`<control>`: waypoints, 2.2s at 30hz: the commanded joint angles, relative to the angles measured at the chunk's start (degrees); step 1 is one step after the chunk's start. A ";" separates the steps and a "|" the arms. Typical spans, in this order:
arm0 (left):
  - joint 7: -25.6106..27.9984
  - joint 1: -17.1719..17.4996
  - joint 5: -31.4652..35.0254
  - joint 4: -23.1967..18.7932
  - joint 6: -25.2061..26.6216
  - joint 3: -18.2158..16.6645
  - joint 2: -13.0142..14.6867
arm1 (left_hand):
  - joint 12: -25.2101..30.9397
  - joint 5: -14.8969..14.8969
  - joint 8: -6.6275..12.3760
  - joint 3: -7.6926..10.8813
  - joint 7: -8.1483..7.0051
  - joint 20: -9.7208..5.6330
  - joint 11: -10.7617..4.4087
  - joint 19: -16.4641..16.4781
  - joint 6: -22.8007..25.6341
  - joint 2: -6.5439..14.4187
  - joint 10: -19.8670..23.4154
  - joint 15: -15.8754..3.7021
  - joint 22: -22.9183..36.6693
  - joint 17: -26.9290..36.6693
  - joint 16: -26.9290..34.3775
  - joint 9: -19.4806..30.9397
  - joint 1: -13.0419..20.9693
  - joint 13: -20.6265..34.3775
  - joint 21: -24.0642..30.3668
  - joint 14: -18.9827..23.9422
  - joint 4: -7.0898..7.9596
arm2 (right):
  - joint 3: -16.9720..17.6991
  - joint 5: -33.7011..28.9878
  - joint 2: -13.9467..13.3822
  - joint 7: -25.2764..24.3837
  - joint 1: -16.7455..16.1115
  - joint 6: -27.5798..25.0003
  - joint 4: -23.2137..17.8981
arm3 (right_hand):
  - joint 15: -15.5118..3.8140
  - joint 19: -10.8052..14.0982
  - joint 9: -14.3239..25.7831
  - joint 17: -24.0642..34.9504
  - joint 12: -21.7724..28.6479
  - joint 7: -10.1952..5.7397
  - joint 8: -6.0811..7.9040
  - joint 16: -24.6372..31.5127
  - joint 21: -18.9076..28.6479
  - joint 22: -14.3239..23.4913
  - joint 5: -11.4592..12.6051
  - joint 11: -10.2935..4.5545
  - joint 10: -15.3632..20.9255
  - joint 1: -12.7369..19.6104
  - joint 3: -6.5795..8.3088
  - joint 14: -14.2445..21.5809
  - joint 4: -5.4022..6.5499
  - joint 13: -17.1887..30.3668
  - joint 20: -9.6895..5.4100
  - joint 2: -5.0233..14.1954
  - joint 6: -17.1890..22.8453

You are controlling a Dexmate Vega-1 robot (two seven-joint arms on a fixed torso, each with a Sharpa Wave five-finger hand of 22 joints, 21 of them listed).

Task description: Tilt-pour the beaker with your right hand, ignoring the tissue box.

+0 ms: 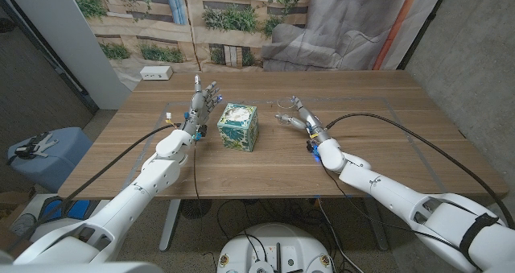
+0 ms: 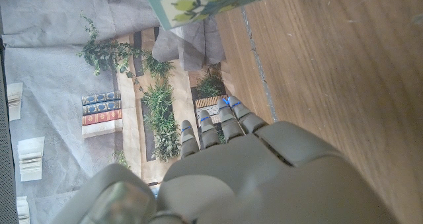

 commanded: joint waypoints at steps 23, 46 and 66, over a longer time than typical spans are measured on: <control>-0.01 -0.01 0.00 0.02 -0.01 0.00 0.00 | 0.37 0.28 0.42 -0.43 -0.24 -0.53 0.09 0.38 -0.02 1.46 0.64 -0.05 0.18 0.31 0.28 0.19 0.09 0.17 0.42 0.31 0.08 | -1.63 3.97 7.63 -4.31 4.71 6.69 13.58 | -2.44 5.82 1.49 0.47 3.63 -2.02 5.54 2.49 0.50 0.21 -0.15 -1.79 7.93 7.06 2.12 6.99 0.14 2.66 -1.74 -0.01 6.93; -0.05 -0.04 0.00 0.09 -0.05 0.00 -0.02 | 0.37 0.28 0.43 -0.43 -0.28 -0.53 0.03 0.37 0.02 1.46 0.63 0.06 0.18 0.31 0.28 0.20 0.09 0.17 0.42 0.34 0.07 | -1.46 7.96 10.90 -5.43 6.87 10.52 21.24 | -5.58 9.78 3.74 1.60 8.25 -5.89 14.66 4.26 0.30 0.21 -2.11 -6.38 17.66 12.07 3.17 12.28 0.43 6.29 -2.88 1.16 19.70; -0.01 -0.05 0.03 0.09 -0.04 0.02 -0.04 | 0.34 0.29 0.44 -0.43 -0.28 -0.54 -0.01 0.35 0.05 1.46 0.56 0.08 0.18 0.31 0.27 0.20 0.09 0.17 0.41 0.33 0.07 | -2.10 9.98 12.49 -5.78 8.52 15.03 26.48 | -8.36 14.69 5.06 2.76 12.41 -5.53 19.92 7.54 0.49 0.16 -2.44 -6.92 24.52 18.67 4.18 21.11 0.24 9.57 -4.17 1.76 24.92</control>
